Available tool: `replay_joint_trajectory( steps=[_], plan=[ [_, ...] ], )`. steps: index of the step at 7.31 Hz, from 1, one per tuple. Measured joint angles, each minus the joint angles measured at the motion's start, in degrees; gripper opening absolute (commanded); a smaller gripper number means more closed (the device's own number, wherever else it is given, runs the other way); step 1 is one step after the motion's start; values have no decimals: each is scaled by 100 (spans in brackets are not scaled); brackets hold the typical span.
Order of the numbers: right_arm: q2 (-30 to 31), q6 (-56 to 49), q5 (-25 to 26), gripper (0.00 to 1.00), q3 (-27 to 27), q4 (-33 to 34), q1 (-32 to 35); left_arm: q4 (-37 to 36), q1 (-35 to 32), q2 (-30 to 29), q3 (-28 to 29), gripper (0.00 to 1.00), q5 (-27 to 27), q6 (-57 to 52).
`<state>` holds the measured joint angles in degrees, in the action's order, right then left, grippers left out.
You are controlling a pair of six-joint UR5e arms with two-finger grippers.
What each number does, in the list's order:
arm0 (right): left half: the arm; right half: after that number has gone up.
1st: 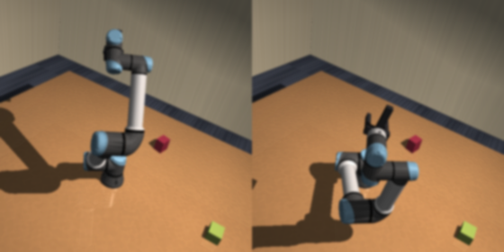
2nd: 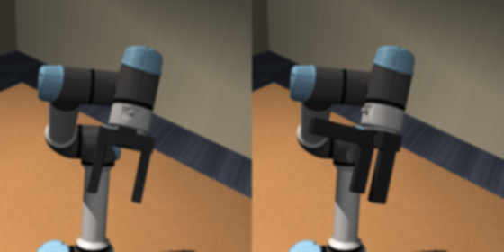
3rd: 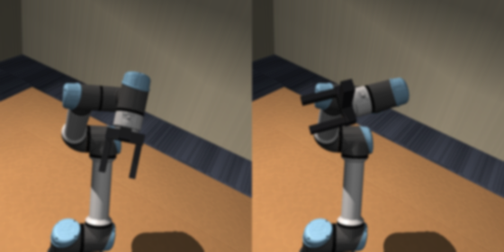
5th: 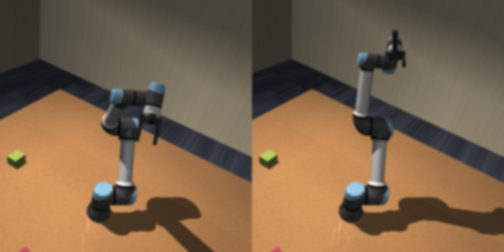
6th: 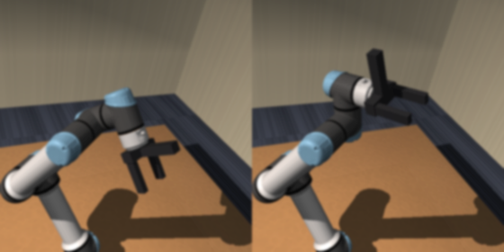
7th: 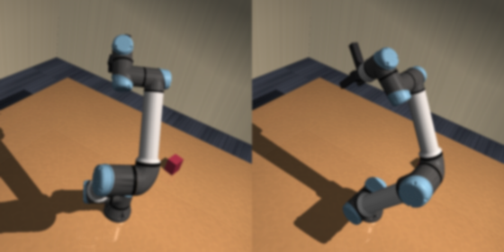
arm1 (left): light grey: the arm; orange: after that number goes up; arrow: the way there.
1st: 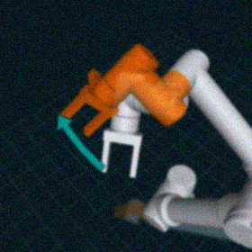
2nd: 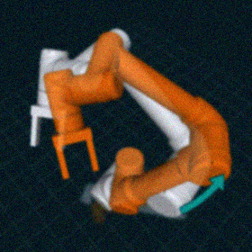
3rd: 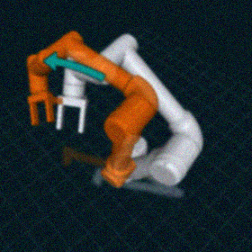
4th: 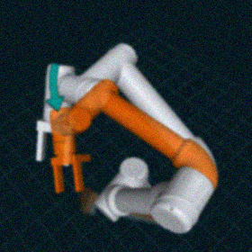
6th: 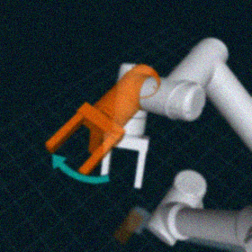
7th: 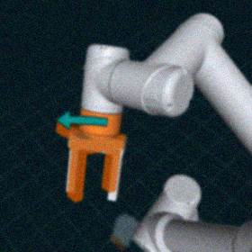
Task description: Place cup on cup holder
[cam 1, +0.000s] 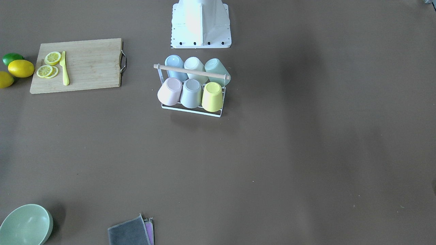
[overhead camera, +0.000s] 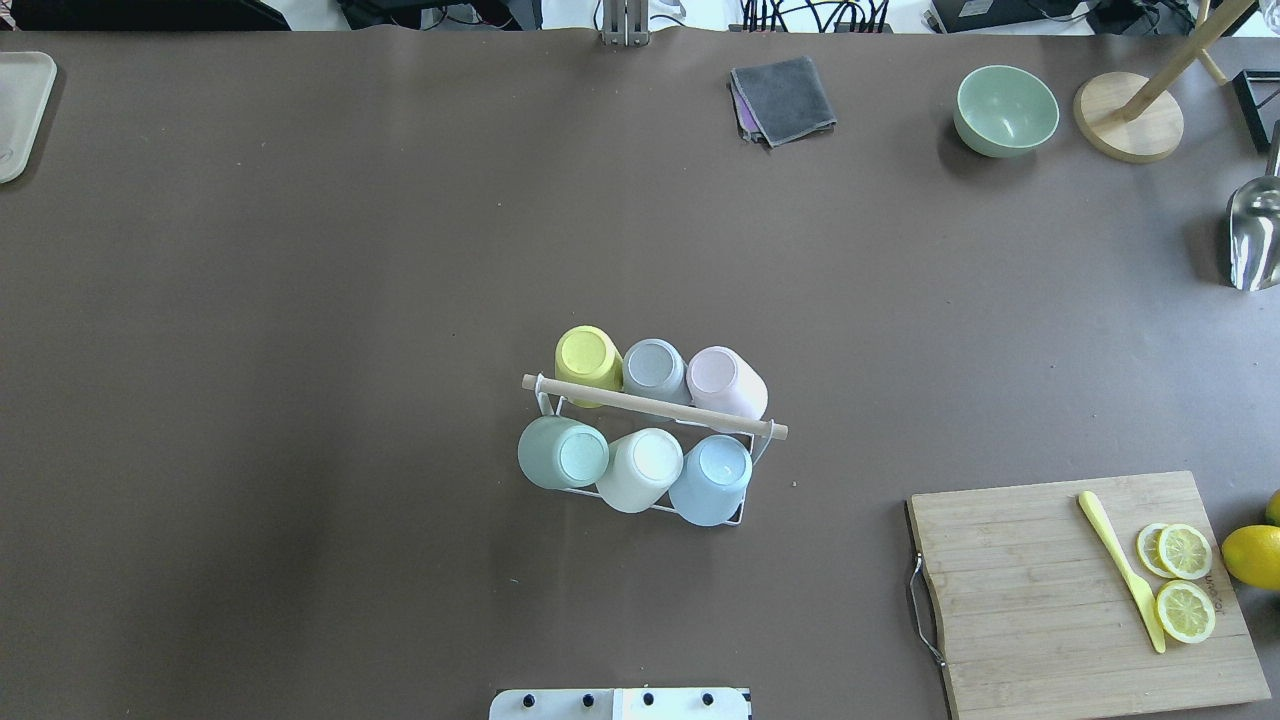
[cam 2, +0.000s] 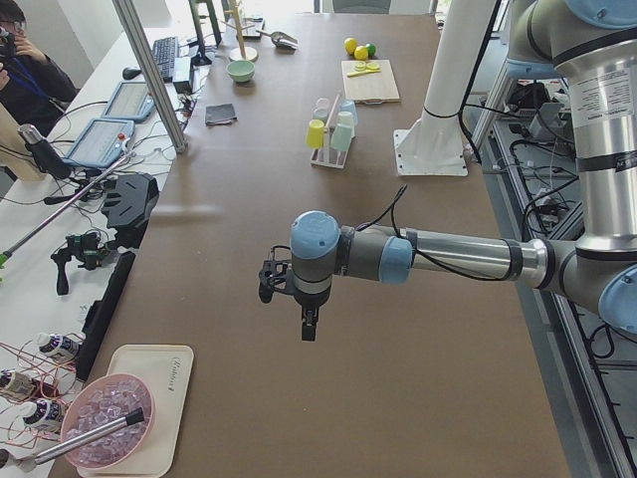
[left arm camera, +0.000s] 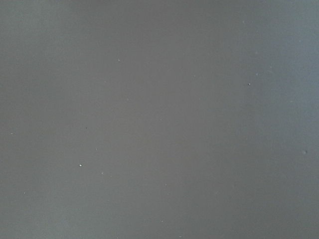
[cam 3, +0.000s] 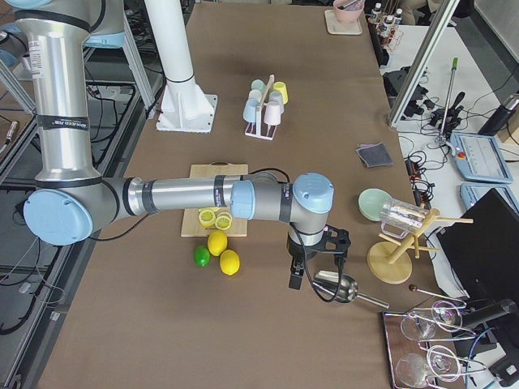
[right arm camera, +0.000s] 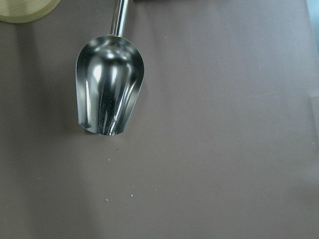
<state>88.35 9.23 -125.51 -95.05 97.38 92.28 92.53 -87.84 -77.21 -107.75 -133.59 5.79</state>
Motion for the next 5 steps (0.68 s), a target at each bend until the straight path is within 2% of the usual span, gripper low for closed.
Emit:
replay_joint_trajectory(
  steps=[5],
  plan=[
    [-2, 0, 0, 100, -22, 0, 0, 2, 3, -70, 24, 99, 0, 3]
  ],
)
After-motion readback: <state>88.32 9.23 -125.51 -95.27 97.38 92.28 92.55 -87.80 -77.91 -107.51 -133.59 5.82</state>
